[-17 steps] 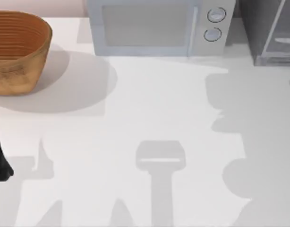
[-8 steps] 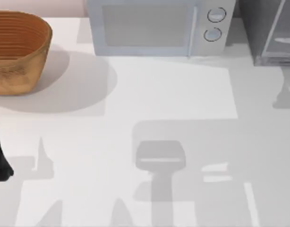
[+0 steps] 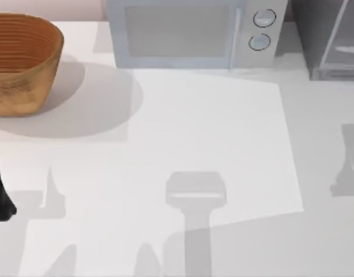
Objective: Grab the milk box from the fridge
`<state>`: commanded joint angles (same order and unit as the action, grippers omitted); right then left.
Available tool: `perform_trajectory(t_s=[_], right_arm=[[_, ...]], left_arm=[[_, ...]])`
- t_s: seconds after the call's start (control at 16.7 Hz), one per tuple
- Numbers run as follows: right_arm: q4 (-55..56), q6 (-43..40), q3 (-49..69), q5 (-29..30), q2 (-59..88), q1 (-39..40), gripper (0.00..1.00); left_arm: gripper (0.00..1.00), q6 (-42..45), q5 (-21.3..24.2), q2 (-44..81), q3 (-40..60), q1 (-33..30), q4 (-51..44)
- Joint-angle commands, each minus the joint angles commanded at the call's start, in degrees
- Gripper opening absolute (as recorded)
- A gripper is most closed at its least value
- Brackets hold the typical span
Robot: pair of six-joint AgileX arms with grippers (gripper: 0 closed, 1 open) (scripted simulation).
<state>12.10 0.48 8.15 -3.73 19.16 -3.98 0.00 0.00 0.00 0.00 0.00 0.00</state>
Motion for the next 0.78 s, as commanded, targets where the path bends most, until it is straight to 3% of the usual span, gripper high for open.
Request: perform_trajectory(t_s=[0.36,0.78], right_arm=[[-11.3,-0.4,-7.7,3.5,-18.0,3.7,0.00],[-12.0,-0.4,-8.0,3.6,-18.9,3.8,0.00]], left_arm=[[1.00,0.0,0.0,0.0,0.0,0.0,0.0],[1.00,0.0,0.0,0.0,0.0,0.0,0.0]])
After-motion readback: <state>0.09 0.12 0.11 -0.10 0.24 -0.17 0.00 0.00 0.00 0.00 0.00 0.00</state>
